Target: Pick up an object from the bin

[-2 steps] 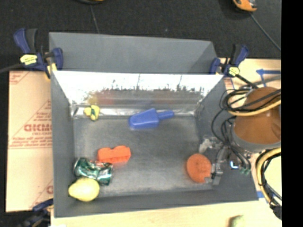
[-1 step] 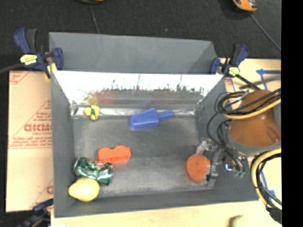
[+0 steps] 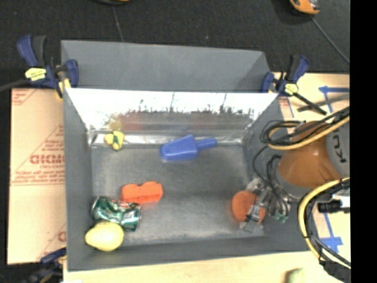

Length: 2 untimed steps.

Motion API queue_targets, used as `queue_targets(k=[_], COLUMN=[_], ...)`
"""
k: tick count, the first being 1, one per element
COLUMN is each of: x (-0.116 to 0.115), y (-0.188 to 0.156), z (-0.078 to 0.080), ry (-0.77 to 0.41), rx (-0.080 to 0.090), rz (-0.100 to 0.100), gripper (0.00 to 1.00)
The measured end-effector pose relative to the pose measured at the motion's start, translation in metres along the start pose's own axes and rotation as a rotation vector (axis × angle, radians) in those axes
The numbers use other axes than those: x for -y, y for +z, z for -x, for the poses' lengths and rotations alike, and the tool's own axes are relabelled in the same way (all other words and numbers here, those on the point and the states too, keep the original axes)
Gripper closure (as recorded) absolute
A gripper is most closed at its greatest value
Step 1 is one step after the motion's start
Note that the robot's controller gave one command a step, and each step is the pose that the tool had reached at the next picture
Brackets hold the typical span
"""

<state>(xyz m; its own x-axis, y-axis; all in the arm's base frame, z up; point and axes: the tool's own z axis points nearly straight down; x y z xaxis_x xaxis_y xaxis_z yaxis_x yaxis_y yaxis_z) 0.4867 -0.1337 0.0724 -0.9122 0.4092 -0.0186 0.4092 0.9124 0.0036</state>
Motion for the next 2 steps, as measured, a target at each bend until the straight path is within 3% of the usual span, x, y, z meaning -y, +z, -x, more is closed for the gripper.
queue_targets(k=[1, 2], x=[-0.0049, -0.0049], y=[0.0021, 0.0017], z=[0.0174, 0.0174], ry=[-0.098, -0.099], rx=[0.0, 0.0], rz=[-0.001, -0.001], gripper=[1.0, 1.0])
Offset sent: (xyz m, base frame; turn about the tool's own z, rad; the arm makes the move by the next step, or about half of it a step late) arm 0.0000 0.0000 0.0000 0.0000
